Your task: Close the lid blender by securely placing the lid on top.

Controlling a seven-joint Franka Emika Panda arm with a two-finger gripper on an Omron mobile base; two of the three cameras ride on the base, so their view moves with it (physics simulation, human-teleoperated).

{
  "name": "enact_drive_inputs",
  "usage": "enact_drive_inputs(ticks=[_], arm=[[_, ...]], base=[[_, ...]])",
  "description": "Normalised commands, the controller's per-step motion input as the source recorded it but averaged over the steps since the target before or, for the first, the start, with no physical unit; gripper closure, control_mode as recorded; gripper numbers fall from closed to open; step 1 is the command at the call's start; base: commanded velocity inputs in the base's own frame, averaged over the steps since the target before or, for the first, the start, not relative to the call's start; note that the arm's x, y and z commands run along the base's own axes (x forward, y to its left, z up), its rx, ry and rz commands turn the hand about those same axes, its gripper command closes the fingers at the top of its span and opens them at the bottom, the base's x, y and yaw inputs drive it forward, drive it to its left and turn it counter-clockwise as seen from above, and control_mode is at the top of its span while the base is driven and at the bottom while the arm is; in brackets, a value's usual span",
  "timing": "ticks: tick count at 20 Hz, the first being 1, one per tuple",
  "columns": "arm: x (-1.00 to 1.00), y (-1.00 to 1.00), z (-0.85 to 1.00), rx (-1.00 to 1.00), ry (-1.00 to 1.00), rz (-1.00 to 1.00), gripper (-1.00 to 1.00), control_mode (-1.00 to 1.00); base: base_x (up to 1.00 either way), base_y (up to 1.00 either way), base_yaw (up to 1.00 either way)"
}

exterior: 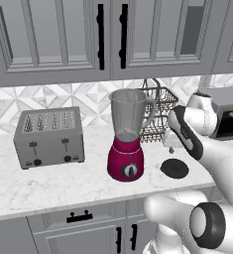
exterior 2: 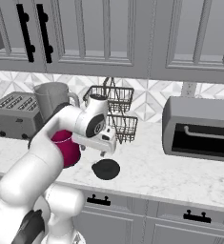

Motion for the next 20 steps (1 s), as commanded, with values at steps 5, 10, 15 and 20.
enact_drive_inputs(ticks=[5, 10, 15, 20], arm=[[-0.1, -0.18, -0.26, 0.0, 0.09, 0.0, -1.0, -1.0], [-0.09, -0.03, -0.25, -0.01, 0.05, 0.0, -1.0, -1.0], [-0.02, 0.0, -0.04, -0.12, 0.12, -0.01, -1.0, -1.0], [0.0, 0.0, -0.03, -0.02, 0.0, 0.0, -1.0, -1.0]], base=[[0.0, 0.0, 0.0], [0.0, 0.0, 0.0], [0.0, 0.0, 0.0], [0.0, 0.0, 0.0]])
